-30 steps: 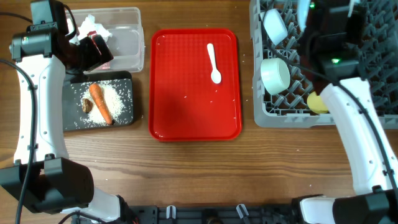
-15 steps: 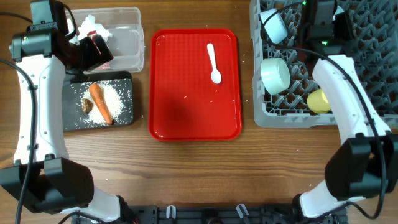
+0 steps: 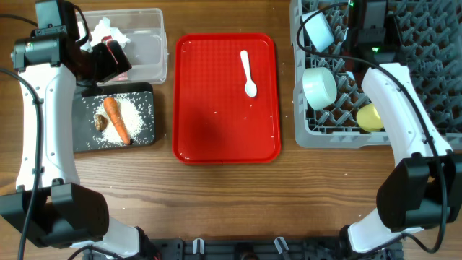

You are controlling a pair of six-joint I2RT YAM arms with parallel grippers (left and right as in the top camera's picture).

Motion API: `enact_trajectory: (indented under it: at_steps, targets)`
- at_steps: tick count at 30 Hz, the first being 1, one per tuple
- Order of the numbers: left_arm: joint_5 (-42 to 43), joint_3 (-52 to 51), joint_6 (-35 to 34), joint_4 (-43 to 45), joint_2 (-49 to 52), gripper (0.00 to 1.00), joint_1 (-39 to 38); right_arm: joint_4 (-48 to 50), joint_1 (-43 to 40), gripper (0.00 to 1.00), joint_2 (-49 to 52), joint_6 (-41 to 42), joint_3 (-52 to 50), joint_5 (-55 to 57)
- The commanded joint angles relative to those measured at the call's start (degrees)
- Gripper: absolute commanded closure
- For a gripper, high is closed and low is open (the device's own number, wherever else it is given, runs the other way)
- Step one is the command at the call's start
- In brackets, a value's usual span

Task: Sort waste into correct bins and load items into the dishwasher rack
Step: 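Stand the light-blue plate upright in the grey rack with right gripper, then grasp the white spoon on the red tray with right gripper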

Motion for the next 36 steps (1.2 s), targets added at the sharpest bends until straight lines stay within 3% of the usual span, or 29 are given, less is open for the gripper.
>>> enact_trajectory:
  at_steps: [1,5,8,12,16,21,30,36]
  targets:
    - [0.1,-0.1,-0.5,0.0,-0.5,0.00,0.0,-0.9,0.2,0.09,1.4,4.8,-0.1,-0.6]
    - [0.1,-0.1,-0.5,0.0,-0.5,0.00,0.0,-2.4,0.5,0.00,-0.9,9.6,-0.1,-1.4]
    - [0.1,-0.1,-0.5,0.0,-0.5,0.00,0.0,-4.9,1.9,0.00,-4.6,12.3,0.1,-7.1]
    - [0.1,-0.1,-0.5,0.0,-0.5,0.00,0.0,-13.7,7.3,0.01,-12.7,25.2,1.2,-29.7]
    - [0.1,-0.1,-0.5,0.0,-0.5,0.00,0.0,-10.3,12.3,0.10,-15.9,28.5,1.1,-50.4]
    - [0.1,-0.1,-0.5,0.0,-0.5,0.00,0.0,-5.8,17.4,0.17,-7.8,33.3,0.8,-51.4]
    - [0.1,-0.1,-0.5,0.0,-0.5,0.00,0.0,-2.6,18.2,0.27,15.7,55.3,0.8,-52.1]
    - [0.1,-0.1,-0.5,0.0,-0.5,0.00,0.0,-4.4,18.4,0.32,23.5,60.7,0.7,-54.9]
